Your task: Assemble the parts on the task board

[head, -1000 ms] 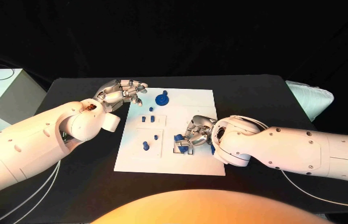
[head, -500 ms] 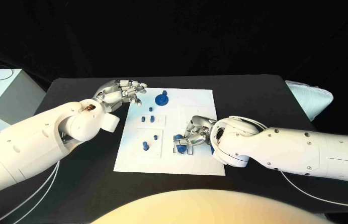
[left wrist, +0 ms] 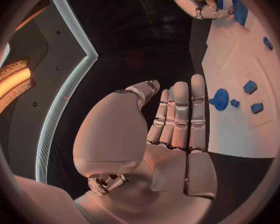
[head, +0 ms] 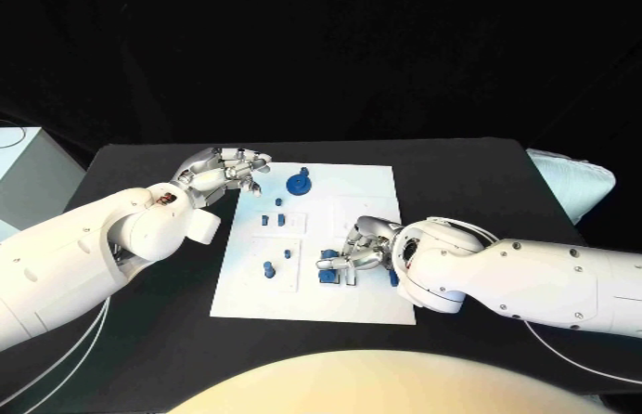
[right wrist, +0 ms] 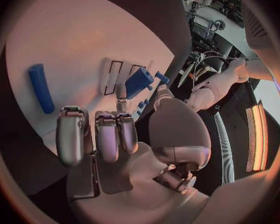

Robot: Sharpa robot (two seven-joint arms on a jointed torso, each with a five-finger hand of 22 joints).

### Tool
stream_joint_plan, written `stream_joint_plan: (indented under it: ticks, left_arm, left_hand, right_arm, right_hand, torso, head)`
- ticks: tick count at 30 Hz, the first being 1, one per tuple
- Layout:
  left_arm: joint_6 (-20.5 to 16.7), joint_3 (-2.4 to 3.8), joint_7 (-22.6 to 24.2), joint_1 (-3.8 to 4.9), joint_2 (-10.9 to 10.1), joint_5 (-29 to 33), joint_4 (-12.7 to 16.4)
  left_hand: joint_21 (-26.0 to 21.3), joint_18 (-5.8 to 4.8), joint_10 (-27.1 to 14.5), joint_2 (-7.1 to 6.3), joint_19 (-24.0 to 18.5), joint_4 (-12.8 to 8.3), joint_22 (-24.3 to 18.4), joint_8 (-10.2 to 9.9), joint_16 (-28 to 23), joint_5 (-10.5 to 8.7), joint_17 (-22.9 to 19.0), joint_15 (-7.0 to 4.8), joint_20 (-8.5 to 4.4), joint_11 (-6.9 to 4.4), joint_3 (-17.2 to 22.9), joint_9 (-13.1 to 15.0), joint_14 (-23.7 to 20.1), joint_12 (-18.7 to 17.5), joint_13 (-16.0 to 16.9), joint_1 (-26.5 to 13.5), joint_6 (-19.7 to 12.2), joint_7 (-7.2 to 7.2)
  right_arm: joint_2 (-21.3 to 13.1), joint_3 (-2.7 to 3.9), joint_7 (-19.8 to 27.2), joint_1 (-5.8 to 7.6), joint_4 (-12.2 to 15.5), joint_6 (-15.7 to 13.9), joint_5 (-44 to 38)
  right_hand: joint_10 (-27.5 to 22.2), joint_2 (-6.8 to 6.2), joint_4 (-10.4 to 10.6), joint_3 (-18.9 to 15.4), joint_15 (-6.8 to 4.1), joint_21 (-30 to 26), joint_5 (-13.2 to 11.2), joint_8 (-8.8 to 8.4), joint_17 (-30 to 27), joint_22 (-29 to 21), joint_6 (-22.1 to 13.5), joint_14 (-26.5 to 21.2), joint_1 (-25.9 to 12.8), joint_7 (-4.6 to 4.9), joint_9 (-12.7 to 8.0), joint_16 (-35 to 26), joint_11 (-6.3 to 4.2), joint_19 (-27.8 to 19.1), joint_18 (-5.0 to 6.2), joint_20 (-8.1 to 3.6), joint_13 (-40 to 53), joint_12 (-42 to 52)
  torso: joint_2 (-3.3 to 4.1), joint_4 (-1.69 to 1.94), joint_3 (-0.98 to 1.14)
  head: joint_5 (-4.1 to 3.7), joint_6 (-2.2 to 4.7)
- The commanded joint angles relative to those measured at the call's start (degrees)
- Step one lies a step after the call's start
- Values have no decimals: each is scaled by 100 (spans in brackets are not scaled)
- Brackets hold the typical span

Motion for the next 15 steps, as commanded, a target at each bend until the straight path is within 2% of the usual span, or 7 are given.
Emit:
stream_joint_plan:
  ticks: [1, 2, 5, 9, 11, 14, 15]
  left_arm:
    - [70, 2, 26, 1, 0, -34, 10]
    - [70, 2, 27, 1, -1, -47, 8]
    - [69, 2, 32, 1, -4, -70, 6]
    - [68, 2, 33, 1, -10, -83, 6]
    - [69, 2, 34, 1, -11, -86, 7]
    - [70, 2, 34, 0, -9, -88, 7]
    - [71, 2, 33, 0, -9, -88, 7]
  left_hand:
    - [-27, 88, -32, 2, 52, 32, -6, 33, -9, -9, 1, -7, -5, 8, 3, -9, -33, 14, -8, -71, -46, -12]
    - [-27, 88, -32, 2, 52, 32, -6, 33, -9, -9, 1, -7, -5, 8, 3, -9, -33, 14, -8, -71, -46, -12]
    - [-38, 88, -37, 7, 59, 47, -15, 36, -7, -8, 1, -6, -4, 9, 1, -13, -35, 19, -10, -67, -56, -10]
    - [-38, 88, -37, 7, 59, 47, -15, 36, -7, -8, 1, -6, -4, 9, 1, -13, -35, 19, -10, -67, -56, -10]
    - [-38, 88, -37, 7, 59, 47, -15, 36, -7, -8, 1, -6, -4, 9, 1, -13, -35, 19, -10, -67, -56, -10]
    - [-38, 88, -37, 7, 59, 47, -15, 36, -7, -8, 1, -6, -4, 9, 1, -13, -35, 19, -10, -67, -56, -10]
    - [-38, 88, -37, 7, 59, 47, -15, 36, -7, -8, 1, -6, -4, 9, 1, -13, -35, 19, -10, -67, -56, -10]
  right_arm:
    - [-58, 0, 393, -17, 32, 20, -341]
    - [-83, 0, 472, -24, 43, 1, -449]
    - [-173, 0, 723, -39, 81, -85, -648]
    - [-275, 1, 1007, -49, 135, -203, -753]
    - [-318, 1, 1138, -55, 165, -272, -777]
    - [-357, 1, 1350, -64, 190, -355, -799]
    - [-367, 2, 1415, -69, 198, -374, -809]
  right_hand:
    - [584, 181, -13, 19, -39, 44, -69, 38, 1457, 993, -29, 585, -28, 3, 10, 24, -39, 364, -120, -15, 1478, -2]
    - [586, 226, -17, 39, -39, 47, -50, 41, 1458, 995, -30, 585, 6, 3, 11, 25, -39, 365, -121, -14, 1480, 1]
    - [593, 238, -21, 49, -40, 88, -8, 52, 1487, 1023, -22, 592, 89, -1, 14, 37, -42, 378, -130, -15, 1488, 15]
    - [604, 412, -40, 108, -52, 117, 70, 90, 1507, 1048, -1, 596, 479, -18, 26, 46, -56, 388, -136, -25, 1502, 36]
    - [611, 422, -52, 106, -63, 134, 159, 124, 1507, 1063, 24, 596, 788, -34, 36, 46, -70, 394, -140, -34, 1509, 49]
    - [611, 418, -55, 96, -75, 153, 223, 161, 1507, 1078, 50, 596, 988, -51, 48, 46, -85, 400, -144, -44, 1509, 49]
    - [611, 429, -67, 111, -89, 165, 236, 206, 1507, 1088, 88, 596, 1166, -71, 63, 46, -103, 404, -147, -54, 1509, 49]
  torso:
    - [-1, 0, 0]
    - [-2, -1, -1]
    - [-5, 1, -4]
    - [-3, -6, -3]
    - [-2, -4, -1]
    - [-2, -2, 0]
    - [-1, -2, -1]
  head:
    - [7, 1]
    - [12, 1]
    - [13, 1]
    - [24, 1]
    - [25, 1]
    - [23, 1]
    - [29, 1]
